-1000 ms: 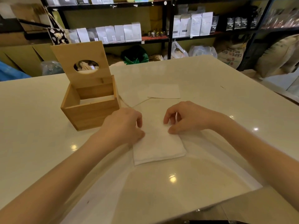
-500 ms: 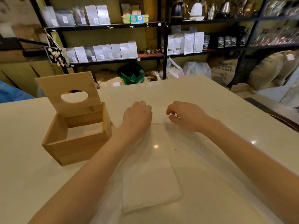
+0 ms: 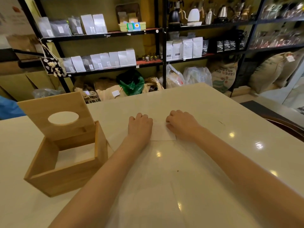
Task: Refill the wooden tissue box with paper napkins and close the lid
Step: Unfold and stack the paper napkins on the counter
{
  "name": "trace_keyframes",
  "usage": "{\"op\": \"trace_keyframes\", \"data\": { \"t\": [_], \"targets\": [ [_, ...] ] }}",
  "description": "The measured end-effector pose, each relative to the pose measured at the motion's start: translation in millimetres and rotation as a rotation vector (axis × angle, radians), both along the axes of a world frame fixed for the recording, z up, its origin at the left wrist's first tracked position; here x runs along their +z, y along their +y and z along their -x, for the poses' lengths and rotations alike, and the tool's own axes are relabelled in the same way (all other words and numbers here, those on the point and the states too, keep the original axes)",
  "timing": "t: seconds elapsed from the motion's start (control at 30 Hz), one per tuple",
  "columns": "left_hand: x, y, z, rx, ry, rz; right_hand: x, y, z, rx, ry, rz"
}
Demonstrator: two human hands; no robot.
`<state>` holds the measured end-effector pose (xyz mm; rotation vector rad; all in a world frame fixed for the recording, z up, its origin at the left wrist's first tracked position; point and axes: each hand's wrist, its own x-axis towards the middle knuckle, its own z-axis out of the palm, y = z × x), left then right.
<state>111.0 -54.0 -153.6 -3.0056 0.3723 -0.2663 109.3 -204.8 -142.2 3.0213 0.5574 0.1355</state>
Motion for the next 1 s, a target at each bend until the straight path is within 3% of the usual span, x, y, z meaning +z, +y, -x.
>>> {"op": "trace_keyframes", "data": {
  "t": [0.2,0.5,0.67,0.87,1.0],
  "targets": [
    [-2,1,-1,0.015,0.001,0.079,-2,1,3,-0.044,0.039,-0.192],
    [26,3,16,-0.001,-0.087,0.302,11,-10,8,-0.092,0.133,-0.812],
    [52,14,44,-0.035,0.089,0.663,34,-14,27,-0.042,0.301,-0.945],
    [74,24,85,-0.1,0.287,0.719,61,-14,61,0.019,0.549,-1.142],
    [84,41,116,-0.056,0.563,0.827,65,-12,82,0.111,0.646,-1.109]
  ]
}}
